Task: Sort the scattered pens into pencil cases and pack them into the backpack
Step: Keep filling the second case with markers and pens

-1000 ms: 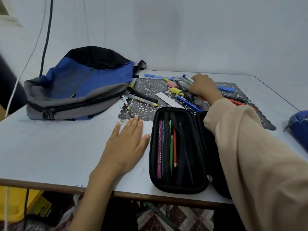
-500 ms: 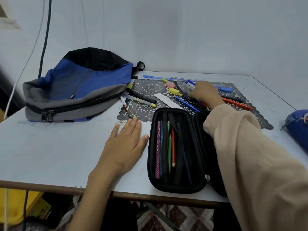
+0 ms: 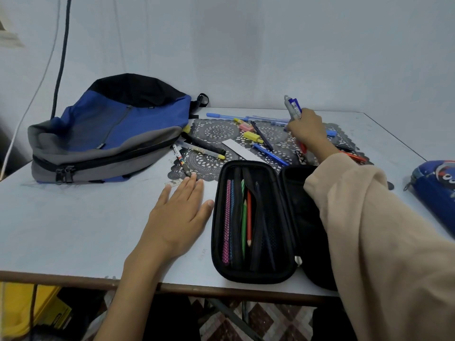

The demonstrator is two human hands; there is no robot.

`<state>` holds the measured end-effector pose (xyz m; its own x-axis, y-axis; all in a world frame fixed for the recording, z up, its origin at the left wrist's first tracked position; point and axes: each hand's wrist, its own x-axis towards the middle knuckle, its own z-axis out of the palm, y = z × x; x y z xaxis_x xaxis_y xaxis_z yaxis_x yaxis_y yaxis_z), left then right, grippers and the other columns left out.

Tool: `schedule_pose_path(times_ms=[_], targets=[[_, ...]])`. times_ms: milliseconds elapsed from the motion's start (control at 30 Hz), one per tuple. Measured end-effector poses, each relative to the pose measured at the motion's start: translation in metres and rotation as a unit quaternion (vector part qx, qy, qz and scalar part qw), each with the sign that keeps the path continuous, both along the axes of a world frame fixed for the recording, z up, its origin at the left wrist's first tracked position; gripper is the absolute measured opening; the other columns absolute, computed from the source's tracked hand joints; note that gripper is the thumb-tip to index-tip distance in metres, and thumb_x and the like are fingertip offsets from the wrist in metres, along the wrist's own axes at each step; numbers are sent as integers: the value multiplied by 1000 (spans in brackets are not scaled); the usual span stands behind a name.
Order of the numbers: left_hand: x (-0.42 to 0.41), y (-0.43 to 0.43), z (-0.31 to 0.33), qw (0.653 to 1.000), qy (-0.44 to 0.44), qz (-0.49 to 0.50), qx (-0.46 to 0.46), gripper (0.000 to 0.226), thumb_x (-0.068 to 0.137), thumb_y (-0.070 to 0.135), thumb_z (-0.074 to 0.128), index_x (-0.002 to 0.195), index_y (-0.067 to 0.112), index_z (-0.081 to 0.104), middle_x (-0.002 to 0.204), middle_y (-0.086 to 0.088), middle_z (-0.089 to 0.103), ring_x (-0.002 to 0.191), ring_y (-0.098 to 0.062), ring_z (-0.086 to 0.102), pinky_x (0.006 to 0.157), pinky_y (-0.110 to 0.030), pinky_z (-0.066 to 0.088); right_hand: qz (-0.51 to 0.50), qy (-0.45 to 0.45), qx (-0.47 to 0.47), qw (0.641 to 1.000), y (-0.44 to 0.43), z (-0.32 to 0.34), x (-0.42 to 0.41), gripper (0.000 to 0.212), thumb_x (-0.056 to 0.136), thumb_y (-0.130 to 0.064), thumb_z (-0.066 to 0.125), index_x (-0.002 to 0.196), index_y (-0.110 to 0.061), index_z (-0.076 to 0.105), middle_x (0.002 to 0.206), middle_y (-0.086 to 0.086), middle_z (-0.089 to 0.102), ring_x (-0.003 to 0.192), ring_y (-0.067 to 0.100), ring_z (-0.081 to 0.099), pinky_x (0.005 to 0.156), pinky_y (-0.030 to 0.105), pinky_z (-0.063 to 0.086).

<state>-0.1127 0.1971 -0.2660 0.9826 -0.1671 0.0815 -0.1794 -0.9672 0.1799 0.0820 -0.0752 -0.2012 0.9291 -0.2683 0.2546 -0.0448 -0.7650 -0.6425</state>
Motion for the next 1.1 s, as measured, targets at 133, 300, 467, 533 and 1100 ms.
schedule_pose_path(times_ms=[133, 300, 467, 533, 1100], targets=[[0, -1, 0, 1000, -1, 1, 2, 99, 68, 63, -22, 156, 24, -2, 163, 7, -8, 148, -3, -10, 121, -33, -8, -13, -21, -1, 1000, 6, 5, -4, 46, 80, -23, 72, 120, -8, 55, 110, 12, 62, 95, 31, 60, 73, 34, 46], [-1, -1, 0, 1000, 0, 2, -1, 99, 68, 63, -22, 156, 24, -2, 163, 8, -8, 147, -3, -11, 121, -33, -9, 89, -14, -31, 995, 53, 13, -7, 42, 81, -20, 70, 117, -8, 52, 100, 6, 60, 82, 23, 59, 75, 36, 54], [-1, -1, 1, 1000, -4, 1, -8, 98, 68, 63, -21, 156, 24, -1, 163, 8, -8, 147, -2, -11, 120, -32, -10, 214, -12, -88, 973, 120, 17, -17, 31, 79, -19, 70, 104, -15, 53, 103, 7, 64, 93, 26, 64, 79, 39, 54], [-1, 0, 0, 1000, -5, 0, -12, 98, 69, 64, -20, 156, 24, -1, 163, 7, -8, 147, -3, -10, 120, -32, -10, 245, -25, -154, 957, 141, 12, -22, 29, 84, -22, 65, 110, -16, 54, 108, 8, 63, 99, 27, 61, 74, 33, 45], [0, -1, -1, 1000, -6, 2, -5, 98, 69, 62, -20, 156, 23, 1, 163, 5, -5, 148, -5, -8, 121, -35, -7, 231, 10, -315, 921, 155, -16, -23, 51, 92, -13, 53, 136, -4, 31, 130, 18, 53, 113, 35, 56, 75, 37, 39]])
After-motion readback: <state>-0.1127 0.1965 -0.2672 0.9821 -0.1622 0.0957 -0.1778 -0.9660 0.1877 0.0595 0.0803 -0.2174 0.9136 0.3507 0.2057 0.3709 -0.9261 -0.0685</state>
